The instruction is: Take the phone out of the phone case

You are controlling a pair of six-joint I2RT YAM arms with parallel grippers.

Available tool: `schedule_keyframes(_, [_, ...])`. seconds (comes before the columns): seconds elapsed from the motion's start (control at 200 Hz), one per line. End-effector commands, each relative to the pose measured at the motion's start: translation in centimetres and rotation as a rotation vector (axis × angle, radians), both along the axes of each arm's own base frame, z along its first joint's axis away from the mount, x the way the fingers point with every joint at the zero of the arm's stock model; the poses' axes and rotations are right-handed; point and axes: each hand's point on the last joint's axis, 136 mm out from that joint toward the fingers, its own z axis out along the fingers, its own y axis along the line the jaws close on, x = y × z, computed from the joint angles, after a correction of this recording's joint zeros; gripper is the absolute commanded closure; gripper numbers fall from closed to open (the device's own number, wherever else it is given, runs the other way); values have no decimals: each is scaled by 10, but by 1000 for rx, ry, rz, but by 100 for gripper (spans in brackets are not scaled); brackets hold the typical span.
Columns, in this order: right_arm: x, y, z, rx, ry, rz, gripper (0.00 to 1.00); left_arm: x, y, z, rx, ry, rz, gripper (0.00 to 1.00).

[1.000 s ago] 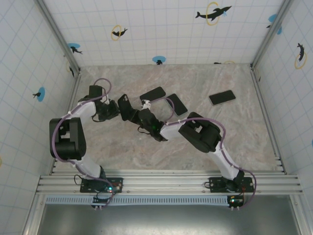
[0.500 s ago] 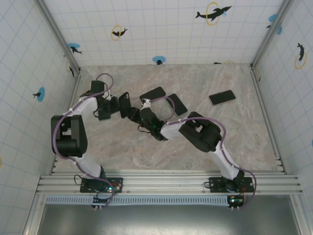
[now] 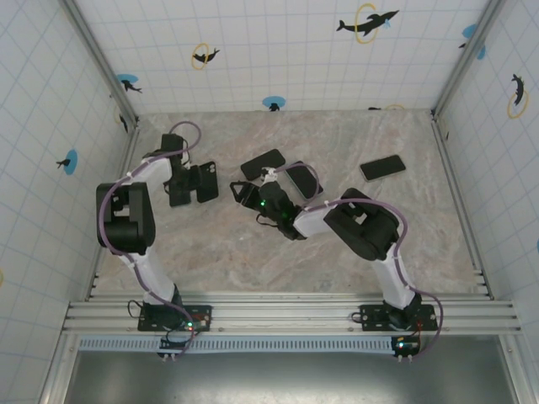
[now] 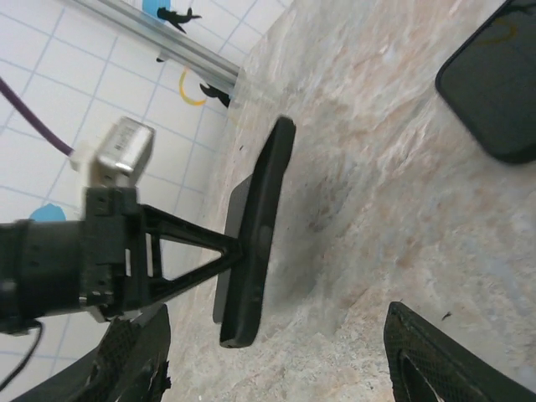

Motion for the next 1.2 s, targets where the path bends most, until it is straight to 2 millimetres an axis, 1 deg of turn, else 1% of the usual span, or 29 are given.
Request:
schedule_keyframes(0.0, [0, -9, 22, 1, -47, 1, 31, 13, 12, 0, 85, -15, -5, 100])
schedule_keyframes(0.1, [0, -13, 22, -4, -50, -1, 31, 13, 16, -8, 112, -2, -10, 100])
schedule_keyframes(0.225, [2, -16, 24, -4, -57, -1, 31, 8, 24, -19, 167, 37, -27, 100])
schedule_keyframes(0.405, [3, -19, 24, -1, -57, -2, 31, 7, 33, -21, 248, 54, -57, 100])
schedule_keyframes(0.581, [4, -20, 23, 2, -57, 1, 31, 4, 39, -29, 284, 94, -72, 100])
schedule_keyframes(0.681, [4, -21, 23, 2, -56, 2, 31, 4, 40, -26, 302, 92, -79, 100])
schedule_keyframes(0.731, [3, -21, 22, 2, -54, 3, 31, 5, 44, -25, 331, 90, -78, 100])
schedule_keyframes(0.836, [4, -21, 22, 9, -51, 6, 31, 7, 40, -25, 310, 90, -94, 100])
schedule_keyframes(0.926, [3, -22, 21, 11, -48, 7, 32, 10, 37, -24, 293, 87, -85, 96])
schedule_keyframes(1.021, [4, -25, 23, 14, -50, 5, 32, 13, 33, -19, 272, 75, -82, 87])
schedule_keyframes(1.131, [5, -30, 24, 12, -54, 2, 32, 17, 32, -10, 264, 57, -83, 83])
schedule_keyframes(1.191, [5, -34, 25, 4, -61, 5, 32, 18, 32, -4, 268, 55, -85, 77])
